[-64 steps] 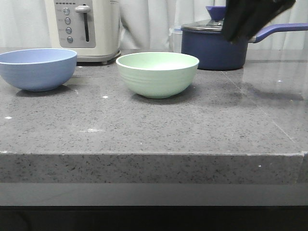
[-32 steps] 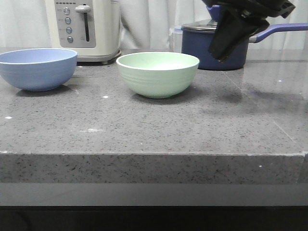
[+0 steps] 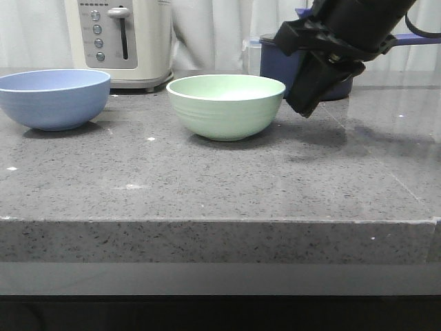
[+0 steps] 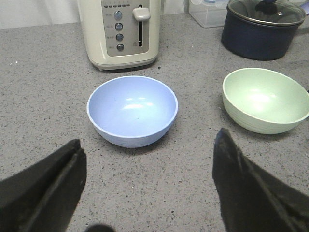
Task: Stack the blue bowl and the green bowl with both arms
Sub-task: 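Lift the right gripper out of the green bowl and back, then lower the left gripper onto the light blue bowl's rim and grasp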
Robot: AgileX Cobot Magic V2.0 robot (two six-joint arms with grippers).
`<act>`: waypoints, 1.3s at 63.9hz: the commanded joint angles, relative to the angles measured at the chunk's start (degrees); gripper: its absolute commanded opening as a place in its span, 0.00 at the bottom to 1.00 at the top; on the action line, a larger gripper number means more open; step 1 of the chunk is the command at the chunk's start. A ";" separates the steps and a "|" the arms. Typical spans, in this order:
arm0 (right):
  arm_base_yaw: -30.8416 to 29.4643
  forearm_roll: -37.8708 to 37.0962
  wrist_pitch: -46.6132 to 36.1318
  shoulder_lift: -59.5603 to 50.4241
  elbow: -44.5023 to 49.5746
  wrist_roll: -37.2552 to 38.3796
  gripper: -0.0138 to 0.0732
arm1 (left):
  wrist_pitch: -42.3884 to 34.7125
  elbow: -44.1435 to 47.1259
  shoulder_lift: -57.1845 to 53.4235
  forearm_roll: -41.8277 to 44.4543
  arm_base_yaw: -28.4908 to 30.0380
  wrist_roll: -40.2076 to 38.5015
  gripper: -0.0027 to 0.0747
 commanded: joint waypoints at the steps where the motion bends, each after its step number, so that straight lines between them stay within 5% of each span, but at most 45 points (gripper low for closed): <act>1: -0.30 1.15 -3.00 -2.37 -1.45 -0.78 0.09 | -4.25 -2.02 0.40 -0.38 -0.54 0.00 0.71; 40: -0.30 1.15 -2.51 -2.37 -1.45 -0.78 0.09 | -0.66 -3.40 3.02 -0.07 -0.42 0.00 0.71; 63: -0.30 1.15 -2.51 -2.37 -1.45 -0.78 0.09 | 10.79 -19.18 25.21 5.61 3.39 -4.71 0.71; 83: -0.30 1.15 -2.51 -2.37 -1.45 -0.78 0.09 | 16.17 -35.08 45.72 -6.53 14.41 2.01 0.71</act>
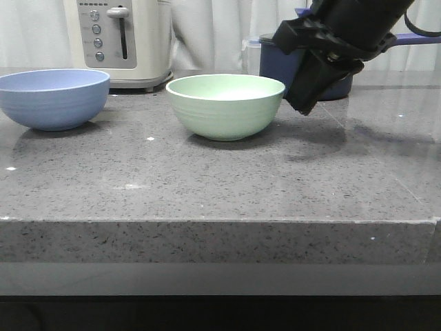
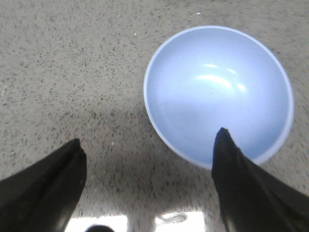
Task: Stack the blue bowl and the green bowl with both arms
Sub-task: 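Lower the left gripper onto the light blue bowl's rim and grasp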
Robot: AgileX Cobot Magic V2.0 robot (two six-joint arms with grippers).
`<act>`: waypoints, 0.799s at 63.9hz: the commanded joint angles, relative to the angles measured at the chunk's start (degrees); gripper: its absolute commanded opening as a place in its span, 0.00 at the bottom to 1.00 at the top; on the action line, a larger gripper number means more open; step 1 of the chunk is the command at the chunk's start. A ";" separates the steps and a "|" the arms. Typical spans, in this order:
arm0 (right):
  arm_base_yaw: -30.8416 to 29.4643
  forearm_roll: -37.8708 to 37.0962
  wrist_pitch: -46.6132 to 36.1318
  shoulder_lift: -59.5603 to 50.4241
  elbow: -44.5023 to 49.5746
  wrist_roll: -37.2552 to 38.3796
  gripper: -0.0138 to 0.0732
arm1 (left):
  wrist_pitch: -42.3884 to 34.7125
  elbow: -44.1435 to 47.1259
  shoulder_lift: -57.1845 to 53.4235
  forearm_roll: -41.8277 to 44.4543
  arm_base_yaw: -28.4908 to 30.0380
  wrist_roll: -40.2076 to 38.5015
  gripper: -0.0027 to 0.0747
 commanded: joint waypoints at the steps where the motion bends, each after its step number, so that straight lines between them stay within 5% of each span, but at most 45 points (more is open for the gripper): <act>1: -0.30 1.15 -1.88 -2.37 -1.45 -0.69 0.09 | -0.46 -5.74 4.11 -6.25 2.29 3.03 0.71; 34: -0.30 1.15 -1.89 -2.37 -1.45 -0.69 0.09 | 1.04 -13.26 19.65 -9.32 3.14 4.09 0.70; 51: -0.30 1.15 -1.89 -2.37 -1.45 -0.69 0.09 | -0.05 -13.26 19.78 -9.32 3.14 4.09 0.41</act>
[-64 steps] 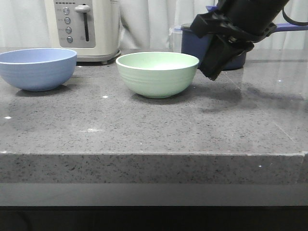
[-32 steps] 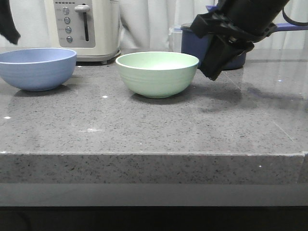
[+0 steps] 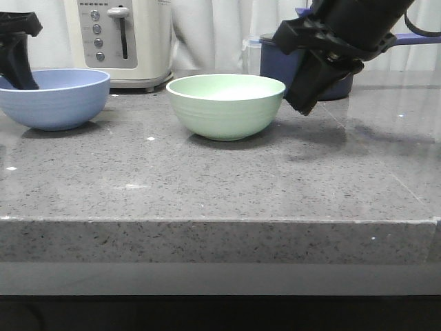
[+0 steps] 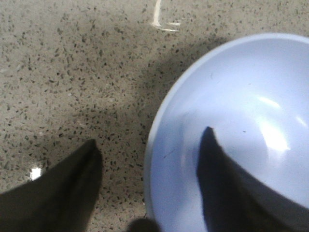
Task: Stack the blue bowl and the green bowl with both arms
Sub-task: 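Lower the left gripper onto the light blue bowl's rim and grasp, then lift the blue bowl with the left gripper over the green bowl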
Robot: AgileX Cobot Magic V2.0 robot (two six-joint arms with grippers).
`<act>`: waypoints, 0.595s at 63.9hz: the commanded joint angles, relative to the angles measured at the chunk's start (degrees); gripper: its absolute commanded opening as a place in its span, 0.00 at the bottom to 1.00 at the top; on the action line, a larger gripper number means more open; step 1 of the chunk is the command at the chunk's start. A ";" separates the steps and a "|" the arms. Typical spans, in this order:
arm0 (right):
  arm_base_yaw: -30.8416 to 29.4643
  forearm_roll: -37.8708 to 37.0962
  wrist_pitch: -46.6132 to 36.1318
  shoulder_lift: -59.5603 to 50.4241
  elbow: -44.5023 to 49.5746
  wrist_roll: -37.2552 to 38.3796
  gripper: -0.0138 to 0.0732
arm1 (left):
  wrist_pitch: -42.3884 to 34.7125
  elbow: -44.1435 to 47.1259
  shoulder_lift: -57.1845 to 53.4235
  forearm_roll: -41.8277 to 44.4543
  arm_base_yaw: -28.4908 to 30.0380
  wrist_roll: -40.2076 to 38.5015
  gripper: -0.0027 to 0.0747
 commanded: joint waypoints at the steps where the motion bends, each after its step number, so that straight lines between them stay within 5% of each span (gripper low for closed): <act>1: -0.30 1.15 -2.00 -2.37 -1.45 -0.69 0.09 | -2.25 -2.07 -2.66 -0.94 0.13 0.04 0.39; 23: -0.30 1.15 -2.00 -2.37 -1.45 -0.69 0.09 | -2.25 -2.07 -2.66 -0.94 0.13 0.04 0.07; 38: -0.30 1.15 -2.00 -2.37 -1.45 -0.69 0.09 | -2.70 -2.09 -5.45 -0.94 0.13 0.04 0.01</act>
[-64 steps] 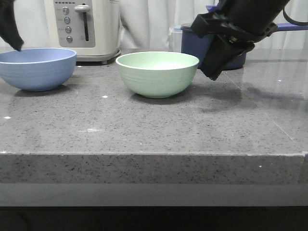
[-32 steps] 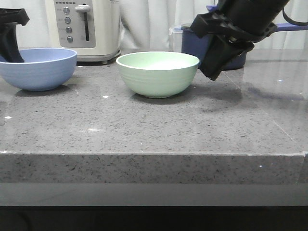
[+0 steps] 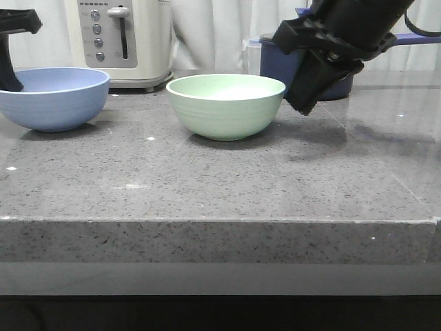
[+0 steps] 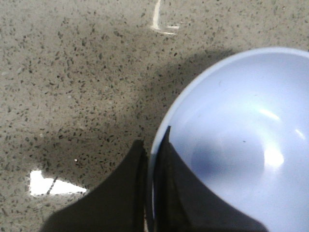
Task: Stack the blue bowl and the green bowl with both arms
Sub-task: 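Lift the blue bowl with the left gripper over the green bowl, then lower the blue bowl into the green bowl and open left gripper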
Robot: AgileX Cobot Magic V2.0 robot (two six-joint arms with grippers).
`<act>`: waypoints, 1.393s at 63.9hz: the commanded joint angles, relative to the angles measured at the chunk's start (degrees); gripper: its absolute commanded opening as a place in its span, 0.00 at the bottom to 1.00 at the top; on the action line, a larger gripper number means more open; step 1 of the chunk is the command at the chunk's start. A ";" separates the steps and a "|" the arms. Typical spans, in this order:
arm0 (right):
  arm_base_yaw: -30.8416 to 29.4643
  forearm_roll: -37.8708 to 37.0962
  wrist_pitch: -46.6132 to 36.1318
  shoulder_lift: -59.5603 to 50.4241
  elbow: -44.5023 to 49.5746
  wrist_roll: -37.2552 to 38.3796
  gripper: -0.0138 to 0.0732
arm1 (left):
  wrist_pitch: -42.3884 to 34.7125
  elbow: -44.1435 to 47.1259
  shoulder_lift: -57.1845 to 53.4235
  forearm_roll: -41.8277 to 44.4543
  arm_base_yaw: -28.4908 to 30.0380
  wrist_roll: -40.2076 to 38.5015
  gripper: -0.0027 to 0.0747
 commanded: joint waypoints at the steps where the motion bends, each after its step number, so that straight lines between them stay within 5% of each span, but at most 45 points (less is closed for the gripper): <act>1: -0.30 1.15 -2.00 -2.37 -1.45 -0.69 0.09 | -2.43 -2.09 -5.05 -0.74 -0.01 0.04 0.01; 30: -0.30 1.15 -2.00 -2.37 -1.45 -0.69 0.09 | -3.68 -4.13 -10.64 -0.99 -8.04 1.58 0.01; 62: -0.30 1.15 -2.00 -2.37 -1.45 -0.69 0.09 | -4.08 -15.76 -3.06 -1.24 -21.77 1.22 0.01; 89: -0.30 1.15 -2.00 -2.37 -1.45 -0.69 0.09 | -5.38 -17.34 1.53 -2.66 -26.40 1.22 0.01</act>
